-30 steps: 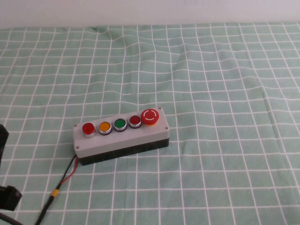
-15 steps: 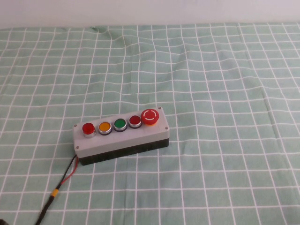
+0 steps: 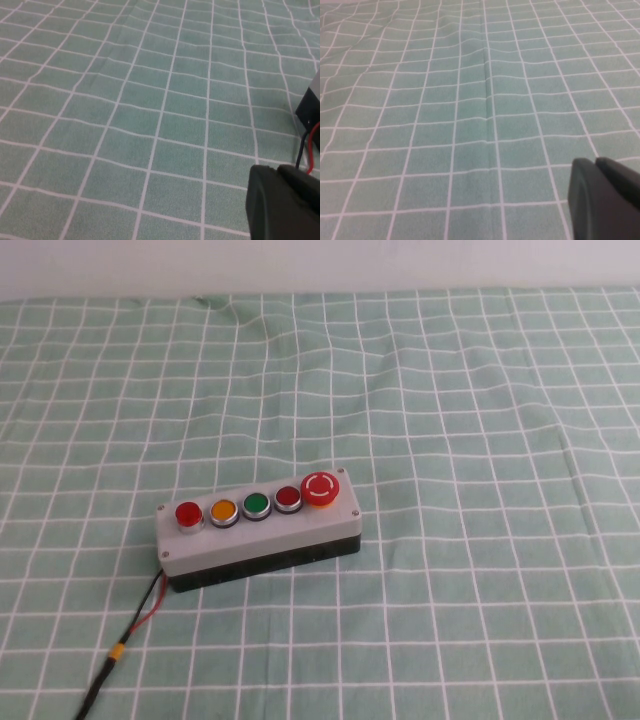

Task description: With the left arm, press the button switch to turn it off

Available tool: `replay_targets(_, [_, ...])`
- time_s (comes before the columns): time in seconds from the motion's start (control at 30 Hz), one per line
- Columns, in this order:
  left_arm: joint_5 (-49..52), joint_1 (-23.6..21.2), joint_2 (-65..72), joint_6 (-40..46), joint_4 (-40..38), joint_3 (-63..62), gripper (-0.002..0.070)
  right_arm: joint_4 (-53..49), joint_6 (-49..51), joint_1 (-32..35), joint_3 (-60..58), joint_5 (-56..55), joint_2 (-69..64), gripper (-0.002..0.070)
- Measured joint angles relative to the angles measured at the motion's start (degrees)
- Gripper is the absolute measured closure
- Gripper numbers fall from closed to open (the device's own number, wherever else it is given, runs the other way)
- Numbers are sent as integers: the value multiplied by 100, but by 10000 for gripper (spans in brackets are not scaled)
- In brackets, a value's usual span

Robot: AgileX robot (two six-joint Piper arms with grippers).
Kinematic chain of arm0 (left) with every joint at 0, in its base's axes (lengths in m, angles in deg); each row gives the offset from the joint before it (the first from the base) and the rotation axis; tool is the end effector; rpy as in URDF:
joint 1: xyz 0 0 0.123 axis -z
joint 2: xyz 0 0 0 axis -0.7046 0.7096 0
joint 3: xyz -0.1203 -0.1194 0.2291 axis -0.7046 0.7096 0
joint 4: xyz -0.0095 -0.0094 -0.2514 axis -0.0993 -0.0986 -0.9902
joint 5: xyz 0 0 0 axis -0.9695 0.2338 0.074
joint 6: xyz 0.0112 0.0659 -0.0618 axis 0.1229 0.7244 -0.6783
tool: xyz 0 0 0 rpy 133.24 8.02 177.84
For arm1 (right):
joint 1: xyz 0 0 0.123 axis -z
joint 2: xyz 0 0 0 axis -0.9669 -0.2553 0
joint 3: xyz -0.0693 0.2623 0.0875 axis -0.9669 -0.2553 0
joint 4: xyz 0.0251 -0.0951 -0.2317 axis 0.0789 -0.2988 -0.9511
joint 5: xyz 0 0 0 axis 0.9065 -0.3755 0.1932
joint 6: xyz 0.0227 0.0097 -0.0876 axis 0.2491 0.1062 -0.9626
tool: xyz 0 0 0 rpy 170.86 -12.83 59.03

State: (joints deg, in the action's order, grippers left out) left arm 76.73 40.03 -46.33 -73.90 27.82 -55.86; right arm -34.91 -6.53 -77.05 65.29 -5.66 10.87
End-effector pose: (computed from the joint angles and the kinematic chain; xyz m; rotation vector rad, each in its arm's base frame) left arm 0.0521 0.0019 0.1696 -0.1325 1.8898 -0.0215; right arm 0.0531 0.0037 0.1734 0.0774 1.8422 0.1358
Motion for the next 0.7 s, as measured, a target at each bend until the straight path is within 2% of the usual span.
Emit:
replay_targets(0.6, [0, 0, 0, 0, 0, 0, 678, 10, 0, 0, 0, 0, 0, 692])
replay_targets(0.7, [0, 145, 0, 0, 0, 0, 678, 10, 0, 0, 0, 0, 0, 692])
